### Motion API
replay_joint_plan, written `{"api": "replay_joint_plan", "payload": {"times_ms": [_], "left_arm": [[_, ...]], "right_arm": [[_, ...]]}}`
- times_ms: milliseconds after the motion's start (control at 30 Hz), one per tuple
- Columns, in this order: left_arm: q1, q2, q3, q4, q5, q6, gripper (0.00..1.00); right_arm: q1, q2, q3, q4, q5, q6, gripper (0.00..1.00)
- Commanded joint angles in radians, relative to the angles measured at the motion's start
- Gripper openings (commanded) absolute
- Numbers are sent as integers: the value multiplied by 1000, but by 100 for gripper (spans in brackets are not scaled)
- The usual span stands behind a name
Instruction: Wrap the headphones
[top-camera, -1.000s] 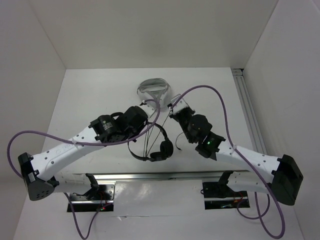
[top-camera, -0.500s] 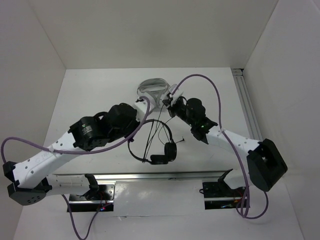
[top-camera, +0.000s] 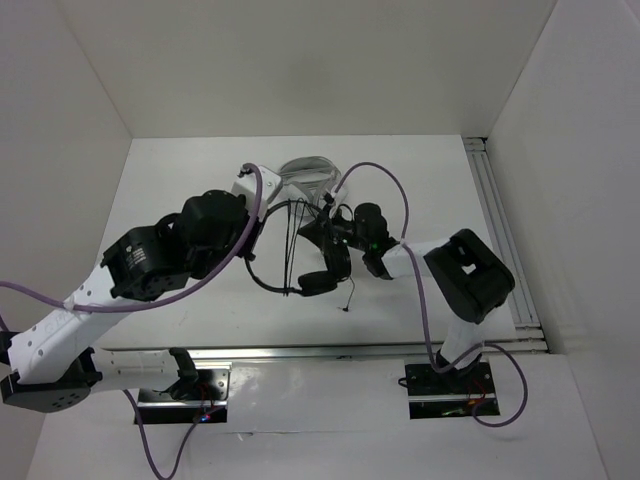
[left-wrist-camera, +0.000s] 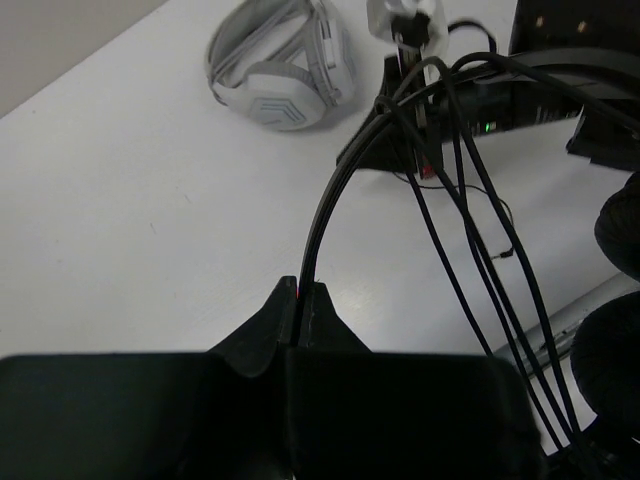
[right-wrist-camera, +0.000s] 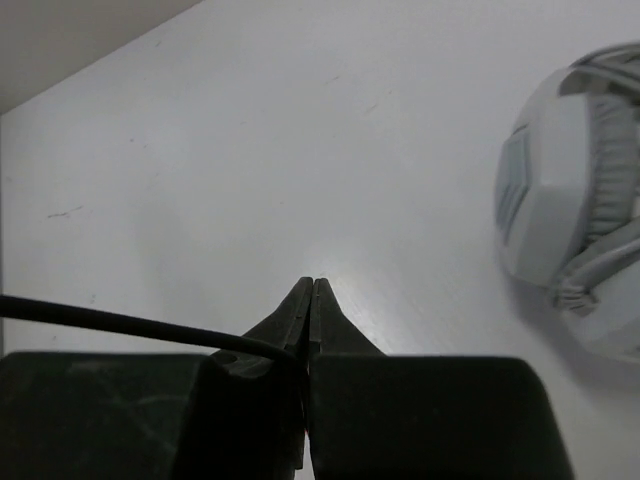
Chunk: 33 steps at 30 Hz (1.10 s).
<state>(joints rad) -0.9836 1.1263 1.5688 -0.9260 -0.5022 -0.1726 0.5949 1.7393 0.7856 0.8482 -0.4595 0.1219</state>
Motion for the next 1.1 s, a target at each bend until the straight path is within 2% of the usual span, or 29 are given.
{"api": "replay_joint_plan", "payload": {"times_ms": [0,133,333,533,800,1000,1067], "left_arm": [[-4,4,91,69,-111,-64,0],[-4,38,145,59,-148,-85,0],[-4,87,239,30,-295,-116,0],[-4,121,304,6,-380,-139,0],[-4,139,313,6,-460,-157,0],[54,161,323,6,-444,-191,0],[82,161,323,6,-456,-200,0]], "right_arm": [[5,84,33,221,-145,151,4],[46,173,53,275,-145,196,5],[69,256,44,330,-136,216,5],[69,256,-38,339,-104,216,11],[80,224,-135,350,-38,196,11],[123,158,-189,241,53,148,11],[141,114,-204,215,84,118,1]]}}
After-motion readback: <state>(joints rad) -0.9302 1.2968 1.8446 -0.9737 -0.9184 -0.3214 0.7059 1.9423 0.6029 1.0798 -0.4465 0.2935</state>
